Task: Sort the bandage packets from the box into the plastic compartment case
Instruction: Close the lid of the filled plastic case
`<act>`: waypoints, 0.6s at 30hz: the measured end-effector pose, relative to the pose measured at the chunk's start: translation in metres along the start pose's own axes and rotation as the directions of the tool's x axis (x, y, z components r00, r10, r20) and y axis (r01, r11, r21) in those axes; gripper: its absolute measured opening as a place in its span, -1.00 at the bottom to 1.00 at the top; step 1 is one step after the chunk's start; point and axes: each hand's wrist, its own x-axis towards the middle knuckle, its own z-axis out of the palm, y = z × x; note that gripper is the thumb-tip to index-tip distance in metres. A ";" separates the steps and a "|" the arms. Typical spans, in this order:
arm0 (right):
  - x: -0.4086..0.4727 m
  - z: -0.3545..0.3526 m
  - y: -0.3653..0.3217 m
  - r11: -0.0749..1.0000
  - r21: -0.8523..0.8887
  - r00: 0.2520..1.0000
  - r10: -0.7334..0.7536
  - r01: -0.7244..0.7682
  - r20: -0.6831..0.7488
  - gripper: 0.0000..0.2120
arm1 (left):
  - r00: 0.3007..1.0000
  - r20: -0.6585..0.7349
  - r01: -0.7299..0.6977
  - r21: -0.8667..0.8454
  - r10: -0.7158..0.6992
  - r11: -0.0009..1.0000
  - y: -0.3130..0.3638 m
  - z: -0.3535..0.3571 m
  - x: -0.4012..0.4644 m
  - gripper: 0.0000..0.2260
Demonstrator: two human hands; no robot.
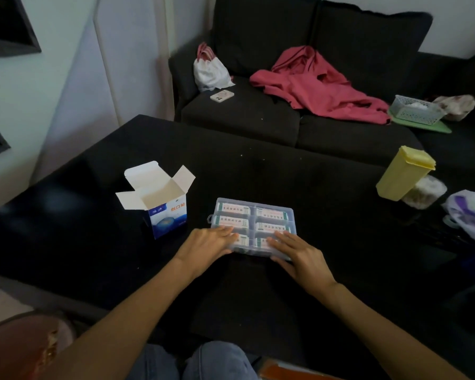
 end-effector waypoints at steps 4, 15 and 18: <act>0.021 -0.003 0.011 0.998 0.038 0.998 0.060 -0.059 -0.015 -0.55 | 0.994 0.018 0.111 -0.098 -0.110 0.989 -0.001 -0.007 0.034 -0.60; 0.056 -0.024 0.013 0.997 -0.050 0.998 0.060 -0.059 0.016 -0.59 | 0.923 0.066 0.336 -0.618 -0.379 0.711 -0.004 -0.010 0.032 -0.56; 0.080 -0.037 -0.016 0.996 0.030 0.987 0.089 -0.086 -0.136 -0.61 | 0.778 0.119 0.444 -0.799 -0.617 0.405 -0.011 -0.026 0.000 -0.79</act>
